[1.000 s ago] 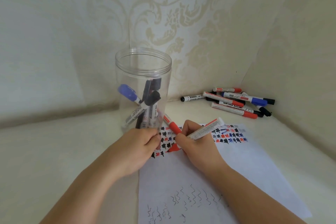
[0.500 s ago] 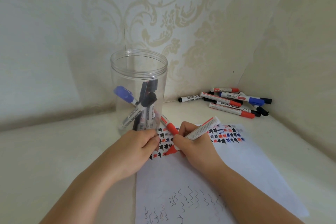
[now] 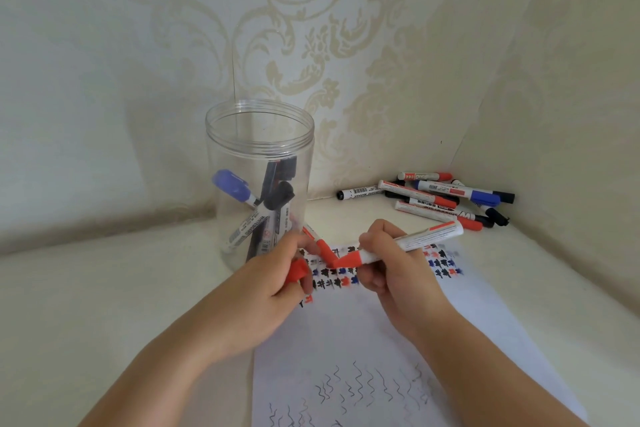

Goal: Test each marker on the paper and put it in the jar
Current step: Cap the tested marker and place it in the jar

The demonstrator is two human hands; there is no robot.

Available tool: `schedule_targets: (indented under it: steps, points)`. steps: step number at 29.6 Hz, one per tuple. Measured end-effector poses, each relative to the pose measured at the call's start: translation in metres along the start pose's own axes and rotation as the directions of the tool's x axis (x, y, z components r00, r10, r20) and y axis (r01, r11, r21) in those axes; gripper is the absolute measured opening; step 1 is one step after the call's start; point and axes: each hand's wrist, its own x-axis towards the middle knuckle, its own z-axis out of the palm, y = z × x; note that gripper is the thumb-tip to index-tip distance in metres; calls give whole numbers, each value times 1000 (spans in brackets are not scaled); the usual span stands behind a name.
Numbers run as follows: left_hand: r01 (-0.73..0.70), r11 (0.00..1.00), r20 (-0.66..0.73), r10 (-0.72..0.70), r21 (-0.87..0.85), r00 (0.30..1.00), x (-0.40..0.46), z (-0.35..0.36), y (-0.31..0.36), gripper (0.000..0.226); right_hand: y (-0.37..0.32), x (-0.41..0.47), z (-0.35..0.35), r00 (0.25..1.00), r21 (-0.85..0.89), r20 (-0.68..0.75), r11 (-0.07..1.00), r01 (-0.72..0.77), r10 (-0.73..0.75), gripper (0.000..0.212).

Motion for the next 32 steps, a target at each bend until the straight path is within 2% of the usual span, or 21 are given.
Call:
schedule_targets:
  steps: [7, 12, 14, 16, 18, 19, 25, 26, 29, 32]
  points:
    - [-57, 998, 5, 57, 20, 998, 1, 2, -1, 42, 2, -3, 5, 999, 17, 39, 1000, -1, 0, 36]
    - [-96, 995, 59, 94, 26, 994, 1, 8, -4, 39, 7, -7, 11, 995, -112, 103, 994, -7, 19, 28]
    - [-81, 996, 45, 80, 41, 996, 2, 9, -6, 39, 10, -8, 12, 990, -148, 138, 989, -19, 40, 24]
    - [-84, 996, -20, 85, 26, 996, 2, 8, -6, 26, 8, -7, 11, 988, -171, 147, 985, -22, 47, 26]
    - [-75, 996, -100, 80, 56, 992, 3, 5, -3, 12, 3, -6, 9, 993, -197, 113, 980, -20, 43, 30]
    - [-73, 994, -130, 84, 82, 988, 3, 4, -2, 12, 0, -6, 9, 996, -202, 71, 979, -32, 47, 33]
    - [-173, 936, -167, 232, 307, 958, 2, 11, -6, 37, -2, -7, 12, 974, -165, -184, 972, -165, 134, 50]
    - [-200, 929, -172, 262, 310, 950, 2, 13, -6, 34, -1, -8, 13, 969, -130, -201, 976, -173, 145, 52]
    - [-259, 912, -175, 325, 318, 929, 3, 19, -4, 25, 0, -9, 16, 968, -51, -193, 983, -175, 162, 43]
    - [-270, 891, -180, 353, 366, 918, 3, 24, -5, 32, 4, -10, 17, 958, -4, -209, 980, -199, 194, 41]
